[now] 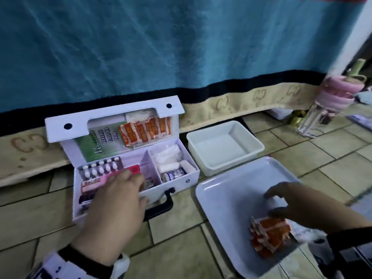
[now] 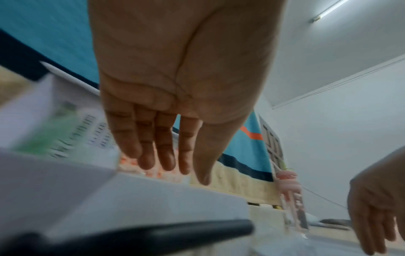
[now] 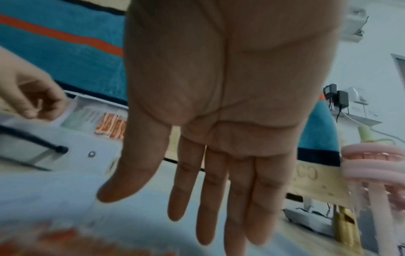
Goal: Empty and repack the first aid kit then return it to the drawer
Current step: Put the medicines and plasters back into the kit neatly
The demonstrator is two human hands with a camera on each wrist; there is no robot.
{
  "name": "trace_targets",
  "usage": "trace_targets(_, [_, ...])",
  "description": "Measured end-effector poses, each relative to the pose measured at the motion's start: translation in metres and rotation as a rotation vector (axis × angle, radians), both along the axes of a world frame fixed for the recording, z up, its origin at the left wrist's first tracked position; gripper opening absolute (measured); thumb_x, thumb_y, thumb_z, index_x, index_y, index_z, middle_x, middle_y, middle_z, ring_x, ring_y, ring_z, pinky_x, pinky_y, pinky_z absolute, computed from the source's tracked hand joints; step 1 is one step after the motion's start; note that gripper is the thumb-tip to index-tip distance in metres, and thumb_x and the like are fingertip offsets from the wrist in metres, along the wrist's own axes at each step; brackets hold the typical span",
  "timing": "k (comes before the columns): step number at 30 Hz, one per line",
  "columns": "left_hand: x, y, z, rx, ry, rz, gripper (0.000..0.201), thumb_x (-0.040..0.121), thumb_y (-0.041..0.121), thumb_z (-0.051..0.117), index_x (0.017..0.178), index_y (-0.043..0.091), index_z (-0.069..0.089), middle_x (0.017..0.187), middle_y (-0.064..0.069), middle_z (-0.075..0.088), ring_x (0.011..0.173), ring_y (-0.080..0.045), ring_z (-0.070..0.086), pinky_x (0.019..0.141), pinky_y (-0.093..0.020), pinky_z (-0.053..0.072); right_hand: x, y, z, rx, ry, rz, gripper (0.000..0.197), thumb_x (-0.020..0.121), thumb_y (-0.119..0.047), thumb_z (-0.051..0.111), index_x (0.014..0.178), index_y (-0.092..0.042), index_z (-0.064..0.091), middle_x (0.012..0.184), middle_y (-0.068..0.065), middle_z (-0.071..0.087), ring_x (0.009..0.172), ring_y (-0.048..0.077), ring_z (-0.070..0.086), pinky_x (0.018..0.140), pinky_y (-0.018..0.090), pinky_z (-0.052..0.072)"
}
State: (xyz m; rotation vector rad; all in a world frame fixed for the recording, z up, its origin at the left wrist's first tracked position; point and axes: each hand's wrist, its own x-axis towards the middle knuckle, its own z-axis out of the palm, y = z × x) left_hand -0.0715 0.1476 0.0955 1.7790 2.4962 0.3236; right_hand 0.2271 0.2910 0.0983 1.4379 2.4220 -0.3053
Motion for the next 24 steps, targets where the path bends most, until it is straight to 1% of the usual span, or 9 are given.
trace_targets(3, [0.029, 0.017, -0.005, 0.004, -0.026, -0.26, 0.025, 0.061, 0.023, 0.083, 0.076, 0.025, 0.062, 0.081, 0.006, 0.058, 0.076, -0.02, 0.062, 0.064, -0.035, 0.055, 0.006, -0.006, -0.019, -0.022, -0.018, -0.002, 0.044, 0.085, -0.042, 0.06, 0.127, -0.033, 0.052, 0.128, -0.01, 0.056, 0.117, 0.008, 0.052, 0.091, 0.018, 0.036])
trace_targets(6, [0.066, 0.037, -0.02, -0.091, -0.088, -0.533, 0.021, 0.085, 0.035, 0.061, 0.104, 0.027, 0.061, 0.111, 0.01, 0.053, 0.11, -0.011, 0.051, 0.095, -0.031, 0.044, 0.003, -0.005, -0.032, 0.064, -0.008, 0.005, 0.031, 0.087, -0.038, 0.055, 0.117, -0.035, 0.055, 0.117, -0.007, 0.059, 0.111, 0.014, 0.055, 0.087, 0.025, 0.039])
trace_targets(10, [0.095, 0.065, -0.034, -0.285, -0.112, -0.692, 0.044, 0.09, 0.038, 0.056, 0.131, 0.027, 0.047, 0.136, 0.007, 0.039, 0.129, -0.014, 0.036, 0.105, -0.033, 0.036, -0.006, 0.004, -0.035, 0.137, -0.074, 0.042, 0.016, 0.092, -0.019, 0.044, 0.096, -0.023, 0.06, 0.11, 0.001, 0.062, 0.105, 0.02, 0.057, 0.084, 0.028, 0.042])
trace_targets(12, [0.102, 0.074, -0.037, -0.355, -0.065, -0.71, 0.046, 0.089, 0.037, 0.056, 0.133, 0.027, 0.045, 0.137, 0.003, 0.039, 0.13, -0.019, 0.036, 0.103, -0.035, 0.037, -0.01, 0.007, -0.035, 0.108, -0.084, 0.034, 0.027, 0.091, -0.013, 0.046, 0.066, -0.022, 0.043, 0.101, 0.005, 0.061, 0.099, 0.022, 0.056, 0.08, 0.026, 0.038])
trace_targets(14, [0.104, 0.08, -0.039, -0.419, -0.023, -0.719, 0.047, 0.087, 0.034, 0.058, 0.132, 0.026, 0.045, 0.131, 0.0, 0.042, 0.125, -0.023, 0.041, 0.097, -0.036, 0.041, -0.012, 0.009, -0.036, 0.111, -0.068, 0.044, 0.038, 0.086, -0.008, 0.048, 0.057, -0.023, 0.028, 0.075, 0.0, 0.048, 0.08, 0.019, 0.05, 0.073, 0.026, 0.038])
trace_targets(16, [0.103, 0.083, -0.041, -0.481, -0.019, -0.733, 0.051, 0.085, 0.03, 0.062, 0.133, 0.026, 0.046, 0.128, -0.001, 0.044, 0.122, -0.024, 0.044, 0.096, -0.037, 0.043, -0.011, 0.008, -0.035, 0.108, -0.038, 0.038, 0.028, 0.084, -0.011, 0.048, 0.059, -0.021, 0.039, 0.067, -0.003, 0.043, 0.074, 0.021, 0.05, 0.068, 0.027, 0.041])
trace_targets(18, [0.102, 0.085, -0.042, -0.522, -0.019, -0.734, 0.053, 0.085, 0.029, 0.064, 0.134, 0.026, 0.046, 0.134, -0.002, 0.044, 0.124, -0.025, 0.045, 0.1, -0.038, 0.042, -0.008, 0.006, -0.033, 0.089, -0.011, -0.005, 0.007, 0.086, -0.02, 0.05, 0.082, -0.021, 0.056, 0.081, 0.0, 0.054, 0.081, 0.022, 0.055, 0.07, 0.03, 0.044])
trace_targets(20, [0.103, 0.085, -0.041, -0.539, 0.001, -0.73, 0.052, 0.085, 0.027, 0.063, 0.135, 0.026, 0.047, 0.14, -0.005, 0.041, 0.125, -0.026, 0.045, 0.101, -0.04, 0.042, -0.008, 0.003, -0.033, 0.059, -0.012, -0.019, 0.012, 0.086, -0.022, 0.051, 0.096, -0.022, 0.057, 0.088, 0.001, 0.052, 0.084, 0.02, 0.054, 0.071, 0.028, 0.041])
trace_targets(24, [0.106, 0.085, -0.038, -0.554, 0.017, -0.734, 0.05, 0.086, 0.026, 0.062, 0.134, 0.024, 0.048, 0.141, -0.006, 0.041, 0.123, -0.027, 0.048, 0.1, -0.039, 0.043, -0.012, 0.003, -0.04, 0.09, -0.073, 0.0, 0.017, 0.09, -0.017, 0.045, 0.099, -0.019, 0.06, 0.092, 0.003, 0.052, 0.095, 0.023, 0.058, 0.074, 0.027, 0.04])
